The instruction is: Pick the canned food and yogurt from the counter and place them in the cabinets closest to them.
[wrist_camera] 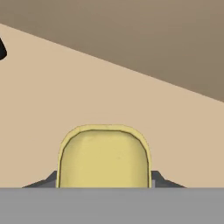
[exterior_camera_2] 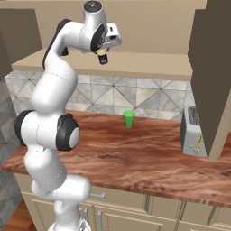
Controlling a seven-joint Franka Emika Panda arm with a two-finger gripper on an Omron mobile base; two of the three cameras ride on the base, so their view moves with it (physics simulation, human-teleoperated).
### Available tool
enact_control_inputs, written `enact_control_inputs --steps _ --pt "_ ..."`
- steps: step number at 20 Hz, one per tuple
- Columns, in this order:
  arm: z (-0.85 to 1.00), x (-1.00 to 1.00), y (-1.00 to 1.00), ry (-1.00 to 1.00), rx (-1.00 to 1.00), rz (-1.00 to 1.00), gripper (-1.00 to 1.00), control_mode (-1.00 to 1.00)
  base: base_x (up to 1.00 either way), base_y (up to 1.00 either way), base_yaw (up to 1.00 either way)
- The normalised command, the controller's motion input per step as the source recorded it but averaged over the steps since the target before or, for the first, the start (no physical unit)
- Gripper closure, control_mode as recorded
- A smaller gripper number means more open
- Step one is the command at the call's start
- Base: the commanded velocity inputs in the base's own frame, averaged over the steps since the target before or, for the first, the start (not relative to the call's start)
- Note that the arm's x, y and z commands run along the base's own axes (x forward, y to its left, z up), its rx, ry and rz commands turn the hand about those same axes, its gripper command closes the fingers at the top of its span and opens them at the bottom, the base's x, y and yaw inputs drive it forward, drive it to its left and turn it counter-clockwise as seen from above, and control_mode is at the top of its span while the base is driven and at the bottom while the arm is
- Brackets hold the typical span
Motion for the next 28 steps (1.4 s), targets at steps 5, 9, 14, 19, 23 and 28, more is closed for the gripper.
enact_control_inputs --steps 5,9,14,19,23,28 --pt "0.0 0.53 0.06 0.09 0.0 -0.02 -1.0 -1.0 0.0 0.0 0.0" --pt "0.0 0.21 0.0 0.13 -0.01 -0.02 -1.0 -1.0 0.0 0.0 0.0" --pt "0.0 0.01 0.0 0.17 0.0 -0.02 -1.0 -1.0 0.0 0.0 0.0" --pt "-0.01 -0.5 -0.06 0.05 0.0 0.0 -1.0 -1.0 0.0 0.0 0.0" --pt "-0.16 -1.0 -0.16 -0.03 0.0 0.0 -1.0 -1.0 0.0 0.0 0.0" --pt "-0.39 -1.0 -0.14 -0.11 0.01 0.0 -1.0 -1.0 0.0 0.0 0.0"
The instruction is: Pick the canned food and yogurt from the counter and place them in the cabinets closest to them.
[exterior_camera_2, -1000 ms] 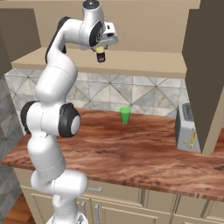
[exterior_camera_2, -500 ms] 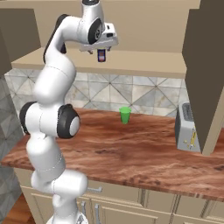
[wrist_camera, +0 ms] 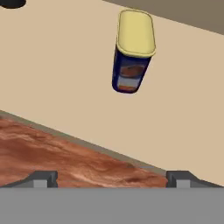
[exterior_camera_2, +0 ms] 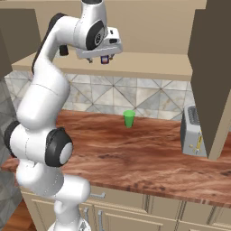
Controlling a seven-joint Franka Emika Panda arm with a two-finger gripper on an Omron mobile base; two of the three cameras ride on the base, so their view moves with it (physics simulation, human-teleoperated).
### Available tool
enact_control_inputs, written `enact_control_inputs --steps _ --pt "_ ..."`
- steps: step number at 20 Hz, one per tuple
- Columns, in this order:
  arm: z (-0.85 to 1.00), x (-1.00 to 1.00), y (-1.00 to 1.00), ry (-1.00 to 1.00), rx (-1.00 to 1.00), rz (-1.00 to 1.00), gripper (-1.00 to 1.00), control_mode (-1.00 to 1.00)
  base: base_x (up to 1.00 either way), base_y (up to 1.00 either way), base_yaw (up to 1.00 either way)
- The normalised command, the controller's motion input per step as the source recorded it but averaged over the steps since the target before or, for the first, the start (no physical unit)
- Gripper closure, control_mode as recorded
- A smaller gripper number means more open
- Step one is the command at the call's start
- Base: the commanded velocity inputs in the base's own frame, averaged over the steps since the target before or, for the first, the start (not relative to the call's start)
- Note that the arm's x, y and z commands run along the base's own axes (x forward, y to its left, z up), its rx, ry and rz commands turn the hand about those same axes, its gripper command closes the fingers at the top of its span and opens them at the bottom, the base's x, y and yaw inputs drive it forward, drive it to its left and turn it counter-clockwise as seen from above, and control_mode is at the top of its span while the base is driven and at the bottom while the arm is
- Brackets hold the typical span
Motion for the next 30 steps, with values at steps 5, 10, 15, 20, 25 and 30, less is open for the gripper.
enact_control_inputs --steps 5,10,15,20,25,30 --pt "-0.67 -1.0 -0.02 -0.16 0.0 0.0 -1.0 -1.0 0.0 0.0 0.0" --pt "-0.96 -1.0 0.0 -0.22 -0.01 0.0 -1.0 -1.0 0.0 0.0 0.0" --pt "-0.96 -1.0 0.0 -0.25 -0.09 0.0 -1.0 -1.0 0.0 0.0 0.0" --pt "-0.55 -0.67 -0.03 -0.28 -0.09 0.0 -1.0 -1.0 0.0 0.0 0.0" --pt "0.0 0.0 0.0 0.0 0.0 0.0 -1.0 -1.0 0.0 0.0 0.0" --pt "-0.03 -0.09 -0.02 0.0 0.0 0.0 -1.0 1.0 -0.49 -0.16 0.0"
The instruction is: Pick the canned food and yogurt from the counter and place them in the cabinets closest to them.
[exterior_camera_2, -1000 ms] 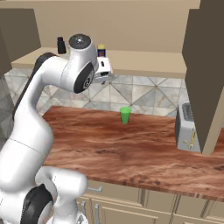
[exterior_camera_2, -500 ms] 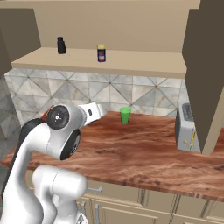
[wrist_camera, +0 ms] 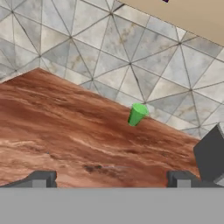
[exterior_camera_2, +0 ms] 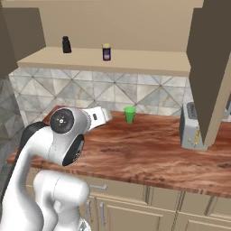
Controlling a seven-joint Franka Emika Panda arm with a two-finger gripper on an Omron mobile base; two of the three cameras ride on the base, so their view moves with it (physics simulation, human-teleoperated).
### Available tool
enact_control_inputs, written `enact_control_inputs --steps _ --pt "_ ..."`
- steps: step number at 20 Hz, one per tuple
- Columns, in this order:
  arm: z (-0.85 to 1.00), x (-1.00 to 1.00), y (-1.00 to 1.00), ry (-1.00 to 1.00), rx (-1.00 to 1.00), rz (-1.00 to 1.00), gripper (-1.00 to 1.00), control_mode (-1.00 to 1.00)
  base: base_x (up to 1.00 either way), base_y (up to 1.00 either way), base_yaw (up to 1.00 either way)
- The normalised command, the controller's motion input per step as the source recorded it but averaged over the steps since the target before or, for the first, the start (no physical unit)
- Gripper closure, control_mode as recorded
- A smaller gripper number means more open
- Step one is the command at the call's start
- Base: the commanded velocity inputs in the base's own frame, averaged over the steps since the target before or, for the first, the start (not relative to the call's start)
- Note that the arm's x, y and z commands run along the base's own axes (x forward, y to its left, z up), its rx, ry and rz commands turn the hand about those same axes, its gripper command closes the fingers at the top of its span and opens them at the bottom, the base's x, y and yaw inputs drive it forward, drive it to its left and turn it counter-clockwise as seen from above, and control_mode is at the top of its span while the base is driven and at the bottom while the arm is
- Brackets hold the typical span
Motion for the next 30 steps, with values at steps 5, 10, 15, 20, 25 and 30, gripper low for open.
enact_control_inputs --steps 5,10,15,20,25,30 --pt "0.0 0.0 0.0 0.0 0.0 0.0 -1.0 1.0 -0.89 -0.35 0.0" --pt "0.0 0.0 0.0 0.0 0.0 0.0 -1.0 1.0 -0.82 -0.31 0.0" --pt "0.0 0.0 0.0 0.0 0.0 0.0 -1.0 1.0 -0.08 -0.03 0.0" --pt "0.0 0.0 0.0 0.0 0.0 0.0 -1.0 1.0 -0.01 -0.48 -0.04" --pt "0.0 0.0 0.0 0.0 0.0 0.0 -1.0 1.0 0.11 -0.68 -0.06" --pt "0.0 0.0 0.0 0.0 0.0 0.0 -1.0 1.0 0.18 -0.69 -0.06"
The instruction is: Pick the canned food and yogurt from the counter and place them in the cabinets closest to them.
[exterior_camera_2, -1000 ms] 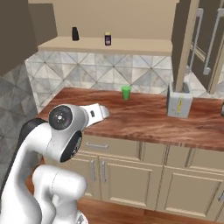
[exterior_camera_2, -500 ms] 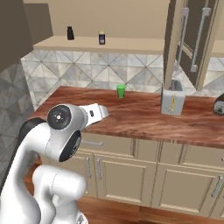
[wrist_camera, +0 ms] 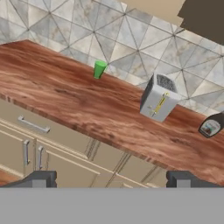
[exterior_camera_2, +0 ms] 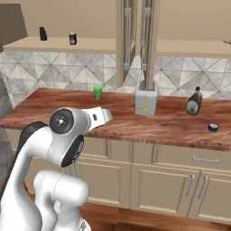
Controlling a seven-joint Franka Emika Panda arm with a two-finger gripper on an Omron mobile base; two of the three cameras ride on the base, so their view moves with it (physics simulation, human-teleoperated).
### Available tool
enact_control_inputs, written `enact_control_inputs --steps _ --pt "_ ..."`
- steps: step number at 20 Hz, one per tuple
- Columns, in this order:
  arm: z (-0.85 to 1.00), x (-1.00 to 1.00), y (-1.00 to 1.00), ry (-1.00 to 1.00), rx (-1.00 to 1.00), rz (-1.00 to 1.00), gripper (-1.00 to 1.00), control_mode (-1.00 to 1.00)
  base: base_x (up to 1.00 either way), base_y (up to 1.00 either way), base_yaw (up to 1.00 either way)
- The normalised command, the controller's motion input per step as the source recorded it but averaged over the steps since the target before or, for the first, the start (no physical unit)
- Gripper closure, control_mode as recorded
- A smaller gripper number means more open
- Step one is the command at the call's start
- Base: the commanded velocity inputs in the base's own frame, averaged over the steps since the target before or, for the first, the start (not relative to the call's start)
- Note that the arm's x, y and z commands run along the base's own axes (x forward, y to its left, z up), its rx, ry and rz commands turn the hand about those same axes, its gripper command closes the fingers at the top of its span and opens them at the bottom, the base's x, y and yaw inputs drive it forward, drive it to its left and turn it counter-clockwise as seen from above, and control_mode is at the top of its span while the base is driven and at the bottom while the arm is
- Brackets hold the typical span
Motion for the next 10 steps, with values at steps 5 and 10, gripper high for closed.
enact_control_inputs --steps 5,10 --pt "0.0 0.0 0.0 0.0 0.0 0.0 -1.0 1.0 0.23 -0.66 -0.05" --pt "0.0 0.0 0.0 0.0 0.0 0.0 -1.0 1.0 0.29 -0.65 -0.04"
